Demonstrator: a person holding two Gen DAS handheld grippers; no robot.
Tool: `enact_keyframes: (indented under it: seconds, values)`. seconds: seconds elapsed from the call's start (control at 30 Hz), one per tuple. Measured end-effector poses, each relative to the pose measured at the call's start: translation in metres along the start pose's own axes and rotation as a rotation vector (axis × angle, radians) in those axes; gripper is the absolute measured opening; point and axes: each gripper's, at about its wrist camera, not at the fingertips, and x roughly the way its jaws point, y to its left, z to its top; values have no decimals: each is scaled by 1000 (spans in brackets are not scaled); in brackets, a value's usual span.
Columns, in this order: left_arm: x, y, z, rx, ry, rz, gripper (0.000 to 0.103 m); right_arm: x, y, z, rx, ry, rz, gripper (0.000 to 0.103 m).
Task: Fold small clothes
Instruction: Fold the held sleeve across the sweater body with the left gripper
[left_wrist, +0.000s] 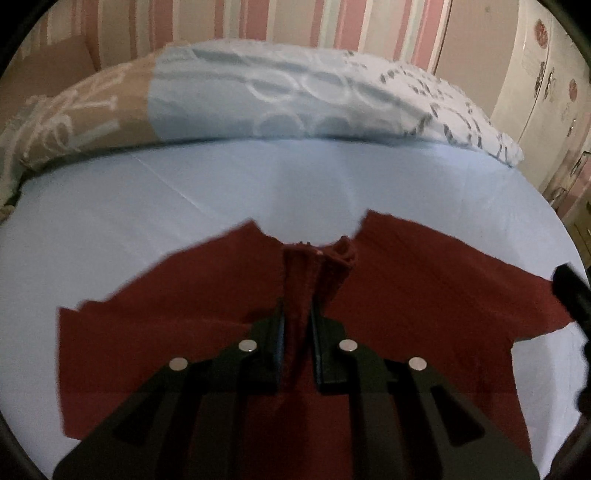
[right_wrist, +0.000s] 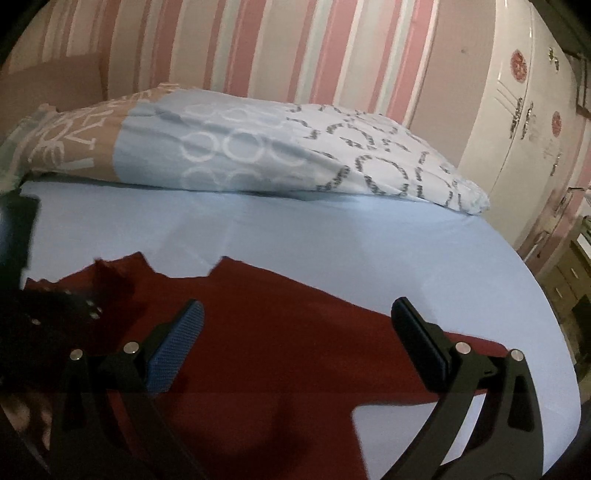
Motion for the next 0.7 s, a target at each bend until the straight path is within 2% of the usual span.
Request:
enact_keyframes:
  seconds: [0.1,0.17,0.2,0.23,0.27,0.3,0.47,0.53,0.6,0.7]
  values:
    - [29,-14,-4,11,27,24,12,8,-11,-7,7,15,-5,100]
    - [36,-18,-16,20,37,46,21,15,-17,-12,10,32,-1,100]
    - [38,-17,-21,24,33,65,36,18,-19,-15,7,40,1,100]
    - [36,-17,-25,29,26,86,57,20,-19,-15,7,42,6,100]
    - [35,-16,-26,35,18,100,64,20,-19,-16,6,41,11,100]
    - [32,-16,-27,42,10,106,67,20,-18,-17,4,40,13,100]
    - [0,2,-45,75,-19,152,70,16,-9,-14,15,26,46,100]
    - [-14,19,-54,80,-46,231,88,17,6,-13,3,29,71,100]
    - [-22,38,-57,61,-53,270,89,19,22,-14,-9,34,96,100]
    - [-29,70,-60,-17,-39,244,89,25,50,-19,-24,56,160,100]
